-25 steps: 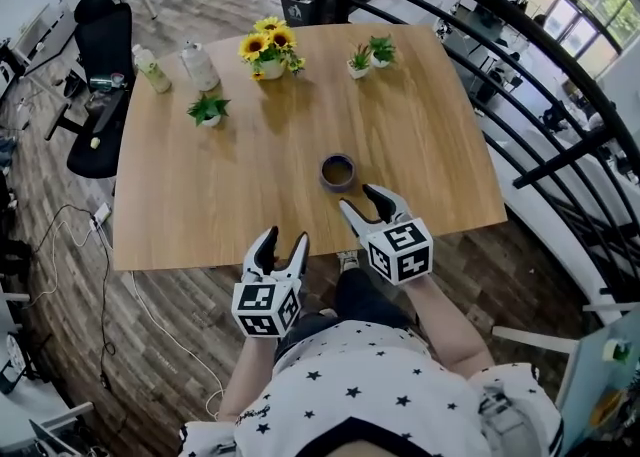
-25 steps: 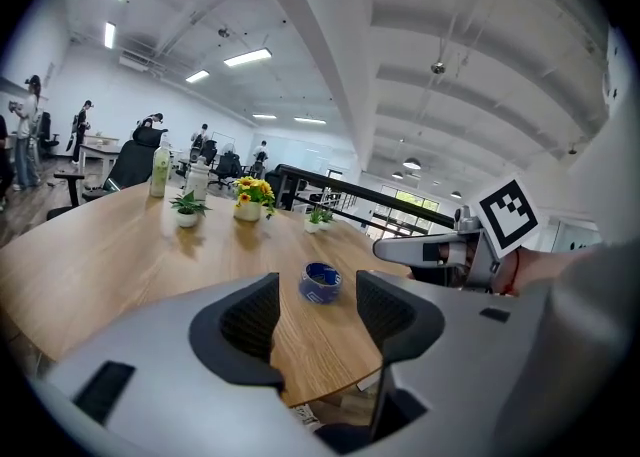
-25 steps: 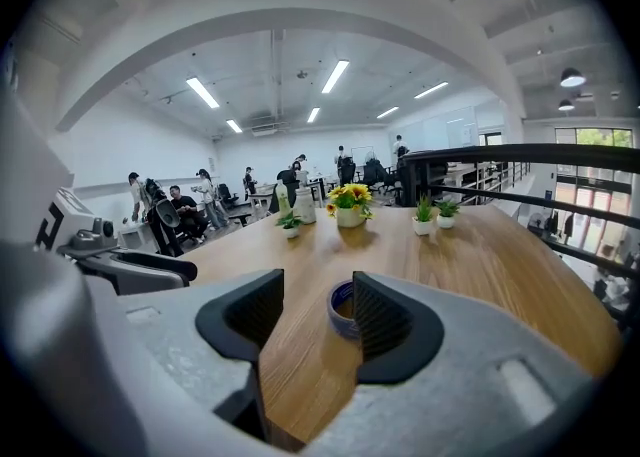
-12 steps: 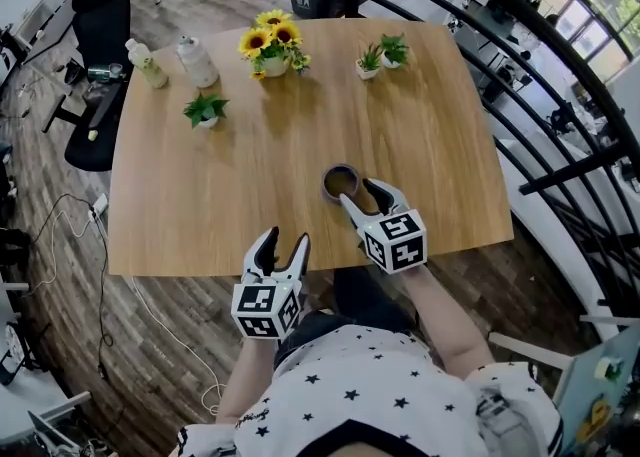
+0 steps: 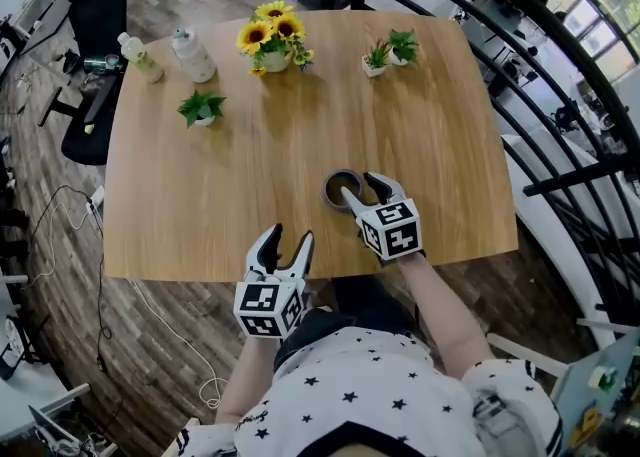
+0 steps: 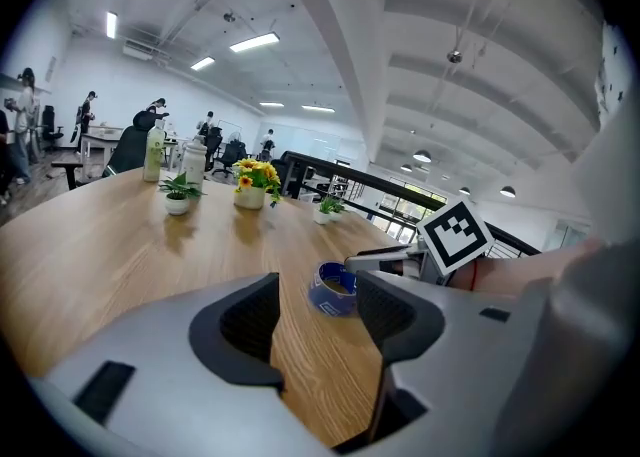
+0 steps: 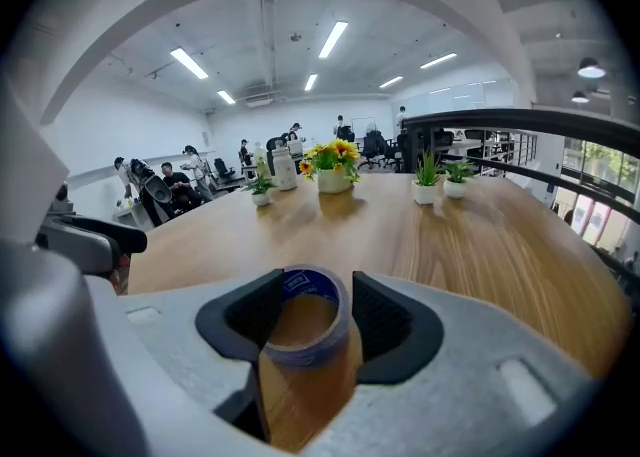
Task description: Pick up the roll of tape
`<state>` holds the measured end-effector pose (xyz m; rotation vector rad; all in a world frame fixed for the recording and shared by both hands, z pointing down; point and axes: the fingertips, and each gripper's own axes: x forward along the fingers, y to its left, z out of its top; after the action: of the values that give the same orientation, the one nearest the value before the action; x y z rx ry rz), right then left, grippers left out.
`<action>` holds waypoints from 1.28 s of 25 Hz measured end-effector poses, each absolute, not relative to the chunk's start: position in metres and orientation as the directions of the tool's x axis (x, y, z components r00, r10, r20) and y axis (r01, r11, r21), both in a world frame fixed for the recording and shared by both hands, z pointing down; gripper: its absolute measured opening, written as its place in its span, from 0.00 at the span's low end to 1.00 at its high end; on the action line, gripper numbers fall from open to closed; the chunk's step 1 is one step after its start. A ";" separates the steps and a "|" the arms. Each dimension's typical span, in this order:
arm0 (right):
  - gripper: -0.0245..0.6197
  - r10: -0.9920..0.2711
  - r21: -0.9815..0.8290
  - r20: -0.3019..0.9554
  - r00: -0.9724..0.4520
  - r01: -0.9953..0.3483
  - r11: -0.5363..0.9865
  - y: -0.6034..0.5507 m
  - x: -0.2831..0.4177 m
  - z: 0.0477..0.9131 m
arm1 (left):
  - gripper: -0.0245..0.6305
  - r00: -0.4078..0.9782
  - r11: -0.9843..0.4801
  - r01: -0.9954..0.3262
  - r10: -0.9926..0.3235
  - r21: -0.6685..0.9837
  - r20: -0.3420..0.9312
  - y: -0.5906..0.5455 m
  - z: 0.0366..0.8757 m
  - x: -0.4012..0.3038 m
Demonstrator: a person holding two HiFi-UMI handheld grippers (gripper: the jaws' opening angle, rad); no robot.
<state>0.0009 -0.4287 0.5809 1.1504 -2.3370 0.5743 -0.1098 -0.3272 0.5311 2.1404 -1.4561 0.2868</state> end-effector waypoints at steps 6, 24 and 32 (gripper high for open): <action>0.35 -0.594 -0.148 0.612 -0.522 -0.814 0.562 -0.445 0.000 0.605 | 0.37 0.397 -0.274 -0.910 -0.791 0.311 0.465 -0.338 0.538 -0.108; 0.32 -0.561 -0.122 0.674 -0.480 -0.822 0.557 -0.459 0.000 0.630 | 0.37 0.403 -0.268 -0.906 -0.781 0.328 0.477 -0.344 0.544 -0.106; 0.32 -0.560 -0.129 0.677 -0.478 -0.826 0.549 -0.461 -0.001 0.632 | 0.37 0.398 -0.263 -0.908 -0.785 0.326 0.475 -0.343 0.543 -0.108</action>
<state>-0.0006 -0.4613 0.6324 1.1115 -2.2079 0.6015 -0.1083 -0.3431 0.5427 2.1085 -1.4406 0.2931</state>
